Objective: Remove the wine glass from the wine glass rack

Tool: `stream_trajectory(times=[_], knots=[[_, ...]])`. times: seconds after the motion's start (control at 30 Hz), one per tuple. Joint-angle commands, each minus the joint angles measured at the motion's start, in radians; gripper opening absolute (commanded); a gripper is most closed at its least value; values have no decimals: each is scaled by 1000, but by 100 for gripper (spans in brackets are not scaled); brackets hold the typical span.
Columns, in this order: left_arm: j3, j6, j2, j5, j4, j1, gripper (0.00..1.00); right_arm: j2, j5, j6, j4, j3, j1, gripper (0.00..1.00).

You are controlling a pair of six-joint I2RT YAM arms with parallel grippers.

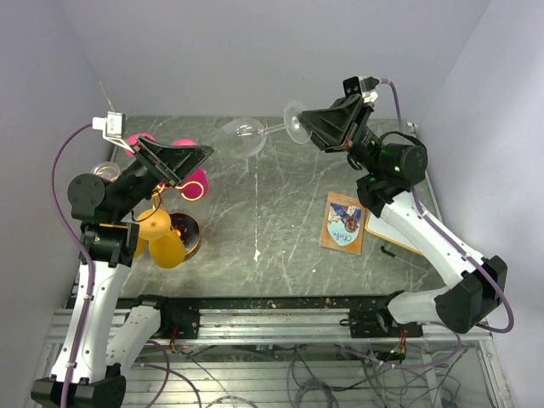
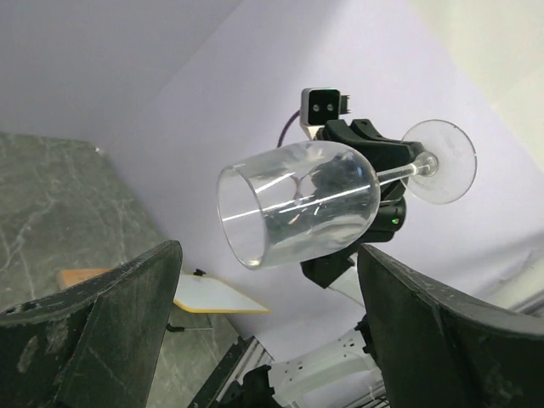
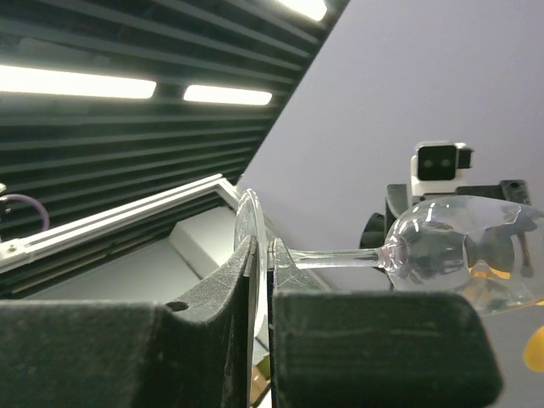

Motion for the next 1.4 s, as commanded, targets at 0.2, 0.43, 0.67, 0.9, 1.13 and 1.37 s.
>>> stream_trajectory(times=[0.2, 0.43, 0.67, 0.9, 1.13, 1.37], knots=[[-48, -241, 10, 99, 410, -6, 96, 54, 37, 235, 321, -1, -4, 0], [-79, -406, 40, 112, 657, -7, 90, 106, 62, 295, 398, 4, -3, 0], [-94, -521, 89, 112, 847, -23, 79, 142, 91, 352, 469, -27, 0, 0], [-86, -568, 149, 97, 957, -71, 69, 177, 103, 370, 492, -30, 6, 0], [-64, -538, 178, 109, 961, -119, 56, 229, 120, 426, 550, -34, 11, 0], [-55, -468, 173, 118, 888, -140, 27, 222, 113, 366, 536, -60, 10, 0]])
